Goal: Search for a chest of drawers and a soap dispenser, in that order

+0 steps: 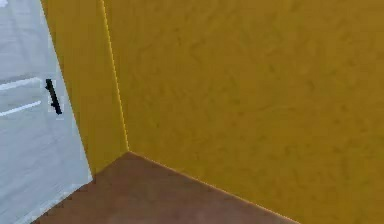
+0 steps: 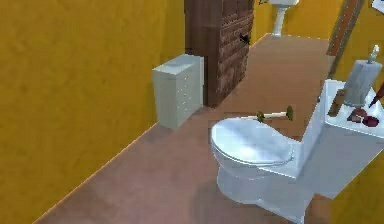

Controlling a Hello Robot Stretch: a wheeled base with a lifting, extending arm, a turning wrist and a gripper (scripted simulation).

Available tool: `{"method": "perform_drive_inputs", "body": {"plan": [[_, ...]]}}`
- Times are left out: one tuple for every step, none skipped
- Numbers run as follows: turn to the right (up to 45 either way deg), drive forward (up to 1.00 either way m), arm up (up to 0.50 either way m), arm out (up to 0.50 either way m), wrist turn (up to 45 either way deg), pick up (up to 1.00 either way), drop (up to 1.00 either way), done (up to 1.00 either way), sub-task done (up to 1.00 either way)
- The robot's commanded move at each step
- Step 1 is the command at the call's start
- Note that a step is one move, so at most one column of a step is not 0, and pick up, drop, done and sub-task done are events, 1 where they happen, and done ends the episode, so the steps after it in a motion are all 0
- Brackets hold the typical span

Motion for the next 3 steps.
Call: {"method": "perform_drive_inputs", "body": {"plan": [[45.0, 0.00, 0.00, 0.00, 0.0, 0.00, 0.00, 0.00, 0.00], [36.0, 0.00, 0.00, 0.00, 0.0, 0.00, 0.00, 0.00, 0.00], [0.0, 1.00, 0.00, 0.00, 0.0, 0.00, 0.00, 0.00, 0.00]]}}
